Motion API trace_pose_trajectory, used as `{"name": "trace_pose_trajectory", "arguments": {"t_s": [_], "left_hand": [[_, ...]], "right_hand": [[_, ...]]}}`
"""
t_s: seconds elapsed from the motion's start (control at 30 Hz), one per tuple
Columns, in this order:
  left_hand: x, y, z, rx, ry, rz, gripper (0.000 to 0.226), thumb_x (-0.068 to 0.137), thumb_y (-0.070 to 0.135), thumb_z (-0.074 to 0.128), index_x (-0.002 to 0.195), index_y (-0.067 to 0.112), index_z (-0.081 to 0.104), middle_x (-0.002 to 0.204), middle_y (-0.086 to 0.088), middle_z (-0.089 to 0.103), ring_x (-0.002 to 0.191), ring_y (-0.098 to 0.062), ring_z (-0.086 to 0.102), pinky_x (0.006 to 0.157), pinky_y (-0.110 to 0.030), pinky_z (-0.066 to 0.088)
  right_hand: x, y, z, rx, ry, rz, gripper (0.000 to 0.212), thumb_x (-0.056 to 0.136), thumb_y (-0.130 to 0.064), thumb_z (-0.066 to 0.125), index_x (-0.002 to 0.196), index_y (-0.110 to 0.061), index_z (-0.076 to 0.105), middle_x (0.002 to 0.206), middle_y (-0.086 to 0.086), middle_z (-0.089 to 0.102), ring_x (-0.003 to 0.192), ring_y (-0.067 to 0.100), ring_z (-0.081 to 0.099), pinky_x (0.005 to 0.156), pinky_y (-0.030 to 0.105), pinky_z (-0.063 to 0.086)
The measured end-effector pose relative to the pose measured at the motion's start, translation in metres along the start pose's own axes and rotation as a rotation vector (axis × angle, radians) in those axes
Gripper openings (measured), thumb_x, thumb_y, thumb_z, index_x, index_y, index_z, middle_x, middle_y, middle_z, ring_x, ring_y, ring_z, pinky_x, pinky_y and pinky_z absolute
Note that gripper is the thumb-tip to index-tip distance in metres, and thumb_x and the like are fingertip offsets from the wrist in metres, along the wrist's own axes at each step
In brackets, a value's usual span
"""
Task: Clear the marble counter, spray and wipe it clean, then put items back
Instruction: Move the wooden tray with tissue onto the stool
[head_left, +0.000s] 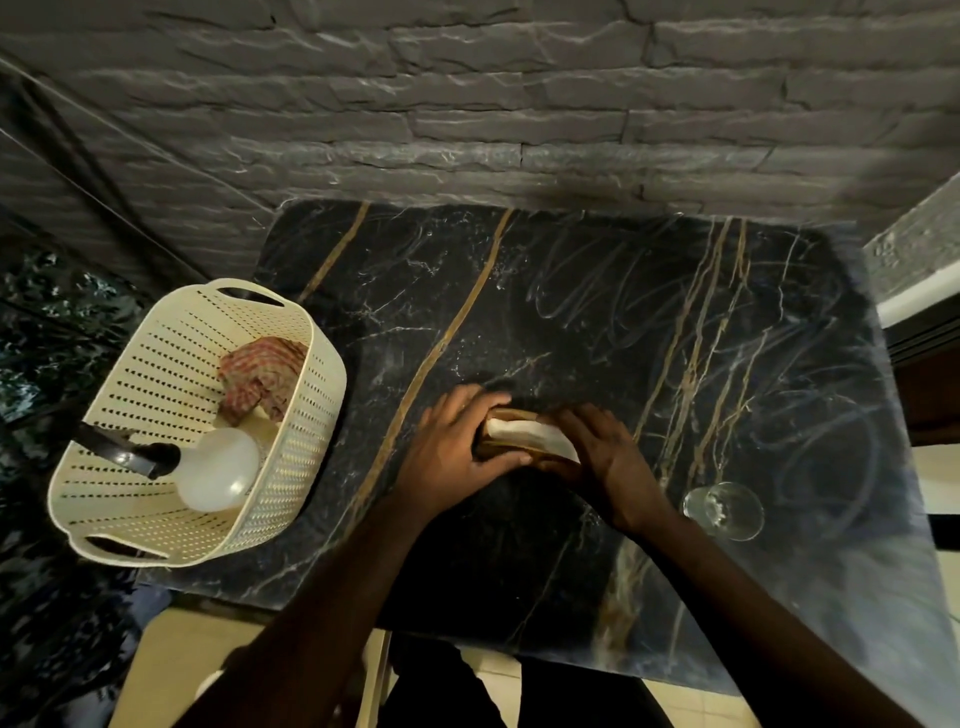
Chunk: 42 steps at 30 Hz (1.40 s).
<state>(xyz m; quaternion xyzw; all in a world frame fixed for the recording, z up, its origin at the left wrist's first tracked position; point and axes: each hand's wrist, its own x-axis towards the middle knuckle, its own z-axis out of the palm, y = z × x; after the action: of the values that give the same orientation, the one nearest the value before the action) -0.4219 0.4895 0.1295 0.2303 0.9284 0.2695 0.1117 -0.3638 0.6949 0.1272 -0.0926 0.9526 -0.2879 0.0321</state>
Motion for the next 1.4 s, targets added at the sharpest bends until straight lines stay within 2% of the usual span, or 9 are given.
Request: {"name": "trace_pose_trajectory", "arguments": {"t_s": [0.1, 0.2, 0.4, 0.53, 0.67, 0.77, 0.97, 1.13, 1.4], "left_hand": [[0.008, 0.006, 0.001, 0.094, -0.127, 0.051, 0.084, 0.075, 0.060, 0.067, 0.146, 0.033, 0.031, 0.150, 0.006, 0.034, 0.136, -0.014, 0.032, 0.109, -0.036, 0.025], [0.018, 0.007, 0.003, 0.100, -0.231, 0.011, 0.067, 0.080, 0.046, 0.069, 0.139, 0.033, 0.041, 0.143, 0.005, 0.047, 0.132, -0.018, 0.042, 0.112, -0.039, 0.031], [0.004, 0.018, -0.035, 0.047, -0.095, 0.025, 0.062, 0.075, 0.039, 0.076, 0.132, 0.026, 0.053, 0.132, 0.004, 0.058, 0.119, -0.015, 0.053, 0.100, -0.029, 0.037], [-0.013, 0.026, -0.059, 0.032, 0.026, 0.047, 0.062, 0.070, 0.043, 0.078, 0.126, 0.025, 0.059, 0.121, 0.002, 0.065, 0.107, -0.018, 0.061, 0.090, -0.035, 0.050], [-0.021, 0.039, -0.052, -0.008, 0.048, 0.044, 0.057, 0.067, 0.043, 0.081, 0.118, 0.026, 0.062, 0.113, 0.005, 0.067, 0.101, -0.016, 0.063, 0.084, -0.031, 0.051], [-0.018, 0.050, -0.034, -0.030, -0.011, 0.041, 0.056, 0.067, 0.045, 0.081, 0.116, 0.026, 0.062, 0.113, 0.006, 0.066, 0.101, -0.016, 0.062, 0.083, -0.034, 0.051], [0.000, 0.076, 0.008, 0.054, -0.142, 0.061, 0.057, 0.072, 0.047, 0.076, 0.122, 0.025, 0.059, 0.120, 0.005, 0.063, 0.107, -0.016, 0.059, 0.088, -0.033, 0.048], [0.016, 0.089, 0.025, 0.116, -0.217, 0.021, 0.060, 0.074, 0.049, 0.074, 0.128, 0.030, 0.055, 0.125, 0.005, 0.061, 0.112, -0.017, 0.058, 0.091, -0.033, 0.047], [0.024, 0.101, 0.026, 0.111, -0.205, -0.009, 0.060, 0.072, 0.047, 0.077, 0.126, 0.030, 0.057, 0.120, 0.003, 0.062, 0.107, -0.020, 0.059, 0.087, -0.035, 0.049]], "right_hand": [[0.000, 0.005, 0.005, 0.019, -0.033, 0.013, 0.057, 0.086, -0.049, 0.049, 0.132, -0.016, 0.041, 0.122, 0.015, 0.055, 0.103, 0.030, 0.056, 0.085, 0.041, 0.050], [0.002, 0.003, 0.006, 0.098, -0.016, 0.028, 0.062, 0.083, -0.037, 0.063, 0.136, -0.019, 0.036, 0.123, 0.014, 0.056, 0.104, 0.028, 0.058, 0.084, 0.041, 0.051], [0.006, -0.032, -0.036, 0.255, 0.056, -0.080, 0.052, 0.084, -0.034, 0.067, 0.129, -0.028, 0.041, 0.119, 0.000, 0.058, 0.103, 0.013, 0.056, 0.083, 0.032, 0.050], [-0.004, -0.036, -0.082, 0.162, 0.129, -0.154, 0.047, 0.086, -0.044, 0.059, 0.126, -0.020, 0.048, 0.119, -0.009, 0.051, 0.106, -0.003, 0.048, 0.089, 0.011, 0.039], [-0.043, 0.020, -0.097, -0.137, 0.027, 0.003, 0.059, 0.082, -0.046, 0.064, 0.123, -0.004, 0.055, 0.116, 0.016, 0.061, 0.103, 0.029, 0.060, 0.087, 0.035, 0.045], [-0.078, 0.058, -0.083, -0.239, -0.092, 0.095, 0.068, 0.076, -0.053, 0.059, 0.125, -0.006, 0.055, 0.117, 0.016, 0.062, 0.104, 0.034, 0.060, 0.091, 0.038, 0.044], [-0.111, 0.083, -0.049, -0.190, -0.060, 0.155, 0.072, 0.069, -0.033, 0.078, 0.129, -0.010, 0.048, 0.119, 0.020, 0.059, 0.102, 0.041, 0.059, 0.084, 0.051, 0.051], [-0.119, 0.086, -0.031, -0.104, 0.038, 0.301, 0.076, 0.067, -0.018, 0.082, 0.135, -0.011, 0.047, 0.124, 0.020, 0.053, 0.104, 0.041, 0.055, 0.080, 0.049, 0.053], [-0.118, 0.074, -0.037, -0.036, 0.141, 0.382, 0.063, 0.072, -0.021, 0.078, 0.129, -0.012, 0.051, 0.118, 0.014, 0.056, 0.099, 0.034, 0.057, 0.073, 0.039, 0.053]]}}
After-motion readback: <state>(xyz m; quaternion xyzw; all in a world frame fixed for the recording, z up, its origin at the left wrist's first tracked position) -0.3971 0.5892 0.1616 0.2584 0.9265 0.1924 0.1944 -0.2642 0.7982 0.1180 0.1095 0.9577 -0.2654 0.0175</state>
